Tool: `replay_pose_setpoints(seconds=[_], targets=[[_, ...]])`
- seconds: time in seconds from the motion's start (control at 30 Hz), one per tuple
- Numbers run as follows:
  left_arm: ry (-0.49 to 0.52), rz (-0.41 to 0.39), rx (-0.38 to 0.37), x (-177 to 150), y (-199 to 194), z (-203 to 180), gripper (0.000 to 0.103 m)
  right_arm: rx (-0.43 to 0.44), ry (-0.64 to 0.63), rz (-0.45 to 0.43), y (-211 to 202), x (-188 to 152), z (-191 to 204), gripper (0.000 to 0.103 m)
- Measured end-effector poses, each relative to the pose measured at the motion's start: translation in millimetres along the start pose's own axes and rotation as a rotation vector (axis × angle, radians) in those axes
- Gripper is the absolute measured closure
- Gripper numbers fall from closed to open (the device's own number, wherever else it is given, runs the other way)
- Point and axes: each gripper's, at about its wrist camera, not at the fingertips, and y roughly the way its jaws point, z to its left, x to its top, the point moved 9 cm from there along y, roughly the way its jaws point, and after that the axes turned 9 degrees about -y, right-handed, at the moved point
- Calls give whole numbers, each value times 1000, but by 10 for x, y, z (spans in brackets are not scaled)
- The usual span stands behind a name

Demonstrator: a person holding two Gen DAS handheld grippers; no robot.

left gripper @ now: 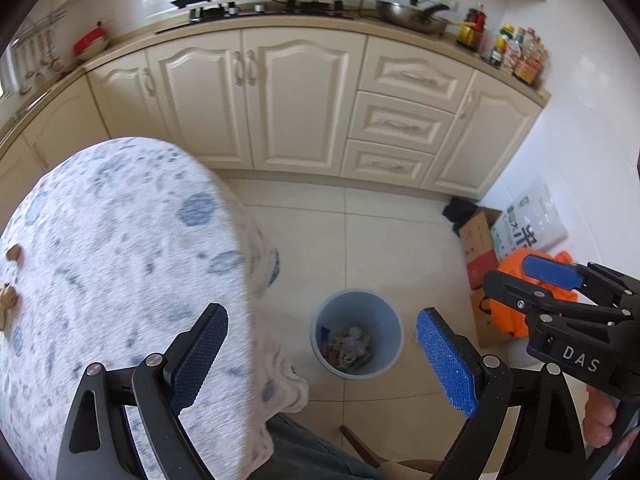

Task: Collect trash
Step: 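Move both open tools back to the table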

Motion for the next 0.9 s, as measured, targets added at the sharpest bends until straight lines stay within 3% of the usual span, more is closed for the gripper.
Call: replay_pose_setpoints(seconds=[0.33,0.9], targets=[[-113,-57,72,-153,-478,635,10,56,-138,-13,-40,165,668,45],[-365,-119,214,-422,-1183,1941,10,195,-421,21,167,399,2265,45]])
